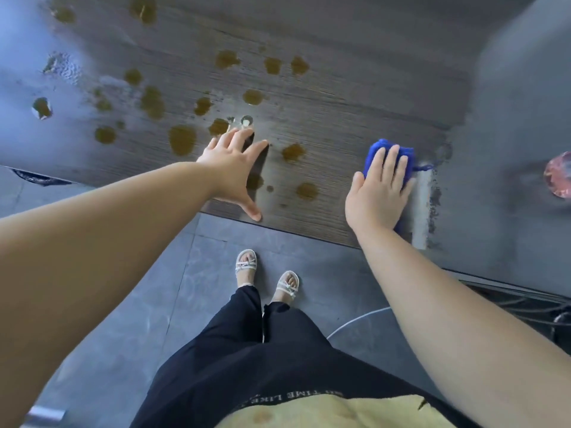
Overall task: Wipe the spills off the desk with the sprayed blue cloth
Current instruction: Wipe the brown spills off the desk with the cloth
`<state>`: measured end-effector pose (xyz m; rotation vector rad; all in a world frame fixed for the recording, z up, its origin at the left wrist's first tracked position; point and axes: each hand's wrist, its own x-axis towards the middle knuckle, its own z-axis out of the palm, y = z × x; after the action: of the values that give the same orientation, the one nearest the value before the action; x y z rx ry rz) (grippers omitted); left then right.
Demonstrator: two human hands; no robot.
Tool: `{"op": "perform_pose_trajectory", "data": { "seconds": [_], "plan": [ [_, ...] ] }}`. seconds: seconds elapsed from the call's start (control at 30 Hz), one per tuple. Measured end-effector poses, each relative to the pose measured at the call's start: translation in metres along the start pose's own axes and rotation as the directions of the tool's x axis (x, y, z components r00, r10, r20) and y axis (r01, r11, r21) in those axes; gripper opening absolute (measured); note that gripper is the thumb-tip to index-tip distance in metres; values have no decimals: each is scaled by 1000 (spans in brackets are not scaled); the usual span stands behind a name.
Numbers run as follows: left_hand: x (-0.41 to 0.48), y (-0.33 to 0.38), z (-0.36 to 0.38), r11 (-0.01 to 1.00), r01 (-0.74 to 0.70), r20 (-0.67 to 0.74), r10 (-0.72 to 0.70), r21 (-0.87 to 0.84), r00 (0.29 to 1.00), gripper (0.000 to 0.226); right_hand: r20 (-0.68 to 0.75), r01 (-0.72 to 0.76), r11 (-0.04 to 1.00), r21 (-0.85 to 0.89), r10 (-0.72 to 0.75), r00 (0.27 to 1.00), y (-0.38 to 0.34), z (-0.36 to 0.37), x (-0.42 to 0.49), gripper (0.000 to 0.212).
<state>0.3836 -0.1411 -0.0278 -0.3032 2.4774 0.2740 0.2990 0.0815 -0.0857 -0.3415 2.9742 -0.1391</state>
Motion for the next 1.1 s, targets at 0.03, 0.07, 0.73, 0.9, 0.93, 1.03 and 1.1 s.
{"op": "perform_pose_trajectory", "data": {
  "seconds": [0.03, 0.07, 0.73, 0.9, 0.93, 1.03, 1.1],
  "plan": [
    [0, 1, 0, 1000, 2, 0, -2, 29, 1000, 140, 17, 71, 997, 9, -71, 997, -16, 2, -11, 59],
    [1, 2, 0, 999, 5, 3, -5, 52, 1000, 141, 36, 215, 977, 10, -215, 976, -26, 6, -22, 59],
    [9, -12, 10, 988, -60, -41, 66, 145, 997, 143, 107, 622, 776, -104, -613, 783, -27, 15, -46, 55],
    [7, -14, 10, 985, -82, -41, 89, 153, 995, 142, -7, -235, 972, -30, 235, 972, 8, -2, -6, 54],
    [7, -14, 10, 985, -81, -39, 88, 151, 995, 141, -29, -355, 935, 5, 355, 934, -5, -1, -2, 55],
    [9, -12, 9, 984, -83, -38, 90, 156, 995, 141, -51, -320, 946, 53, 323, 945, -58, 5, -3, 58],
    [10, -12, 8, 984, -82, -42, 90, 158, 995, 141, -44, 10, 1000, 18, -9, 999, -85, 16, -24, 58]
  ]
}}
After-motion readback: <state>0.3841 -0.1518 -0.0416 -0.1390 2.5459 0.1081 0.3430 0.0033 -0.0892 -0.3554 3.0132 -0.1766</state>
